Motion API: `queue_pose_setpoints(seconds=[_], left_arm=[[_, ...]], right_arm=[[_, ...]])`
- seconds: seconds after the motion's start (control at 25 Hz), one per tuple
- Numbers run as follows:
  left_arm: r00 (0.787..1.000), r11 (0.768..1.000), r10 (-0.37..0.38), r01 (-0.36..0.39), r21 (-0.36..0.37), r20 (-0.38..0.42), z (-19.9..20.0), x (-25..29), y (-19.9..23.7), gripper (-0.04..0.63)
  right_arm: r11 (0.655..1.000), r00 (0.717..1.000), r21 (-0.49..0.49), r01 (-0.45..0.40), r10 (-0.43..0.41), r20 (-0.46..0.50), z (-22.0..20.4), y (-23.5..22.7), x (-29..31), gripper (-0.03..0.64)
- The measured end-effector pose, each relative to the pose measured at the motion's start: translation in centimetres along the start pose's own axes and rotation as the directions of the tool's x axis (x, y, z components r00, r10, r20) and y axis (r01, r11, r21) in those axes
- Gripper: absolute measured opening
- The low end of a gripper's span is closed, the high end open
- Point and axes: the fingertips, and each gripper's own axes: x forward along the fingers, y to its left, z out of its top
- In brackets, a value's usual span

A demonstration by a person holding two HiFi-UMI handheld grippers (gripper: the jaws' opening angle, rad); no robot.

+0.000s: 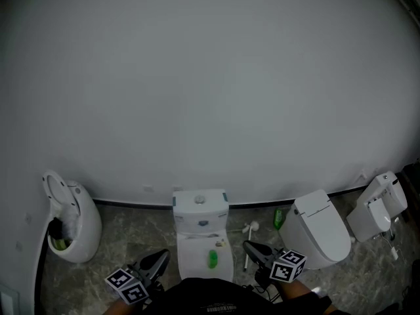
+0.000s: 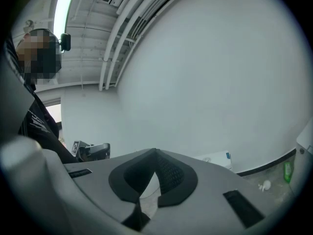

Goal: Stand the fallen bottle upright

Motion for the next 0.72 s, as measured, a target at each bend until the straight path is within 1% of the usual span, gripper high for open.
queue_pose_setpoints(seconds=[0.44,0.72], left_arm=[[1.0,1.0,-0.01,0.01,0.0,-0.015,-0.69,-0.23,-0.62,0.021],[1.0,1.0,-0.012,0.012,0.003,-0.013,-0.19,-0.02,0.23,0.021]], right_arm=[[0.999,1.0,-0.036,-0.015,0.015,-0.014,-0.23,0.85,-0.23,0.015],[0.999,1.0,-0.045,-0.006,0.006,-0.02,0.01,0.34,0.35,0.015]])
